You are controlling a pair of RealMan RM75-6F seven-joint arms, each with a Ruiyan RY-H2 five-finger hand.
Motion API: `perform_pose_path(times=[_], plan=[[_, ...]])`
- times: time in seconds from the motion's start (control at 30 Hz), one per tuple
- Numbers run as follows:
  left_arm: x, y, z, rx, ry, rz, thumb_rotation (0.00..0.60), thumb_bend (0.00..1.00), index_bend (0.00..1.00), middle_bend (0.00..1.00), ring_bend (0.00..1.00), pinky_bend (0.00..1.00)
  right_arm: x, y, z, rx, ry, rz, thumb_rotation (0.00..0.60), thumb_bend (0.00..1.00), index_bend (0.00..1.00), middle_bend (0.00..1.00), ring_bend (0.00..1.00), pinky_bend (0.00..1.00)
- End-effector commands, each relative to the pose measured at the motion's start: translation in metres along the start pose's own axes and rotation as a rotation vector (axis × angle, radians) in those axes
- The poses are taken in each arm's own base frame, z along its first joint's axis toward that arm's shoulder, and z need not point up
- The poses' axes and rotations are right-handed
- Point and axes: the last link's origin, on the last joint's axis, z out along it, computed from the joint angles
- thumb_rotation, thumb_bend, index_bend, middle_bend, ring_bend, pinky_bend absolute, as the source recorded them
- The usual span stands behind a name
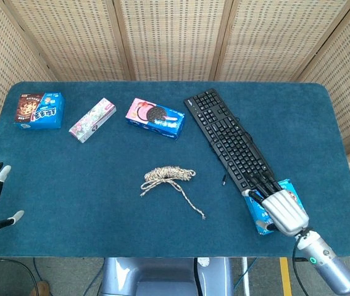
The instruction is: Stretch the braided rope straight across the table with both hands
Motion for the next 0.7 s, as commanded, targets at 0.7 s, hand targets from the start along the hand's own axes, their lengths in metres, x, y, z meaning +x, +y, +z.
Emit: perform_pose_path(times=[0.7], plan=[[-0.013,0.01,0.005,-0.012,-0.053,0.018,0.6,0.0,0.0,0.0,0.0,0.0,-0.055,-0.097,0.102,0.277,-0.235,-0.165,0.6,0.41,0.39,0.0,0.0,0.0]])
